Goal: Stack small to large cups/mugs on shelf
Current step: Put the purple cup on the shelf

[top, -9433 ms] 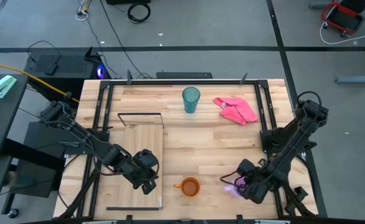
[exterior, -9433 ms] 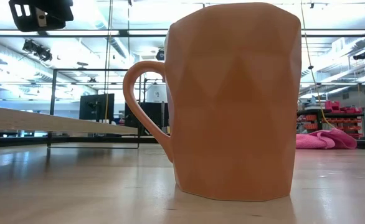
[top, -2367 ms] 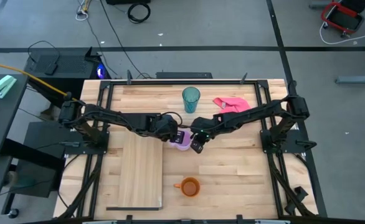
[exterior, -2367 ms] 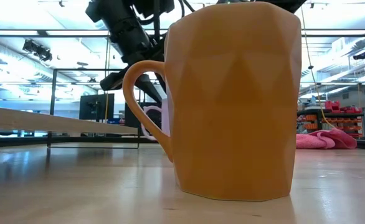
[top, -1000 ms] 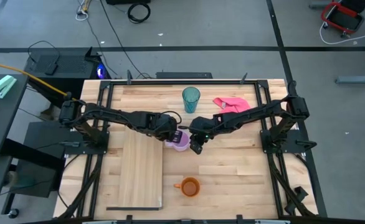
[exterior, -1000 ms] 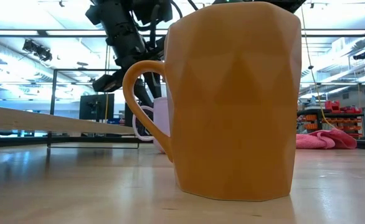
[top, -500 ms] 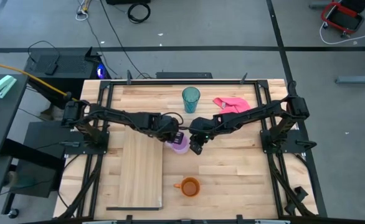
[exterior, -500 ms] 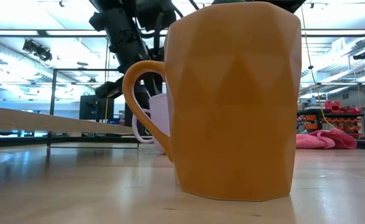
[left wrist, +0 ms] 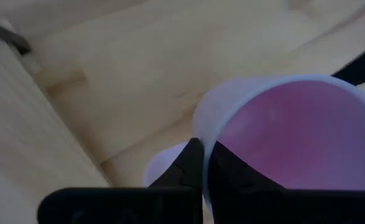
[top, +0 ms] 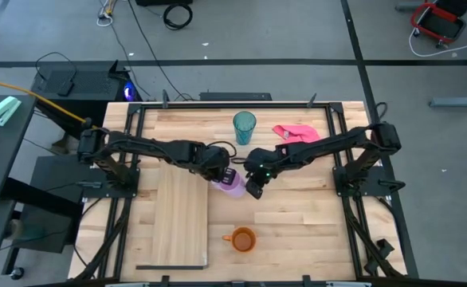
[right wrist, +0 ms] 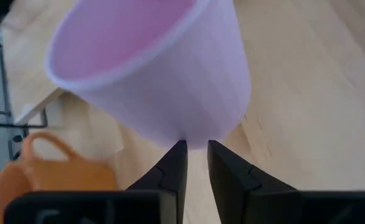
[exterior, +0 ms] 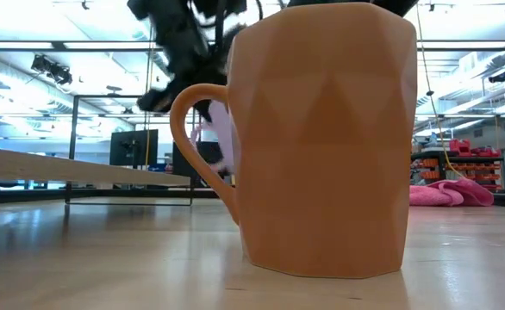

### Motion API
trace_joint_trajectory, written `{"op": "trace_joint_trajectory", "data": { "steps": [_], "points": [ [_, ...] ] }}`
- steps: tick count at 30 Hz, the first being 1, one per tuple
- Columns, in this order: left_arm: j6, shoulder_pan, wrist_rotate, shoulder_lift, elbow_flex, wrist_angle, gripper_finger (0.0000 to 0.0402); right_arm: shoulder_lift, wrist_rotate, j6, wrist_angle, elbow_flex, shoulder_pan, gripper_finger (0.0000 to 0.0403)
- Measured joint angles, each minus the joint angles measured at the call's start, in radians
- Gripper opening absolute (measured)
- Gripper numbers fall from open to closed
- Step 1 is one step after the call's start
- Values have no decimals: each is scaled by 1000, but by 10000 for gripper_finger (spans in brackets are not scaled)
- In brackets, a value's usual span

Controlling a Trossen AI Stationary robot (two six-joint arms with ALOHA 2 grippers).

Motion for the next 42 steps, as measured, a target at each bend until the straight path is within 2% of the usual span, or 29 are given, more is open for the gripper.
{"op": "trace_joint_trajectory", "data": {
  "steps": [5, 10, 14, 18, 24, 30, 35, 42],
  "points": [
    [75, -21, -25, -3, 216, -235, 11, -154, 19, 1, -93, 0, 17, 70],
    [80, -64, -141, -2, 442, -517, 11, -339, 103, 8, -167, 2, 67, 70],
    [22, -105, -211, -2, 575, -761, 11, -462, 192, 44, -236, 2, 118, 70],
    [-70, -156, -230, -3, 648, -961, 11, -544, 267, 86, -315, 2, 179, 70],
    [-134, -224, -231, -38, 582, -954, 11, -585, 342, 141, -412, 1, 269, 70],
    [-222, -253, -196, -108, 356, -950, 11, -566, 363, 181, -428, 0, 350, 70],
    [-293, -229, -170, -202, 169, -926, 11, -537, 394, 183, -428, 1, 393, 70],
    [-280, -182, -190, -352, -31, -742, 11, -500, 417, 186, -418, 1, 401, 70]
  ]
}}
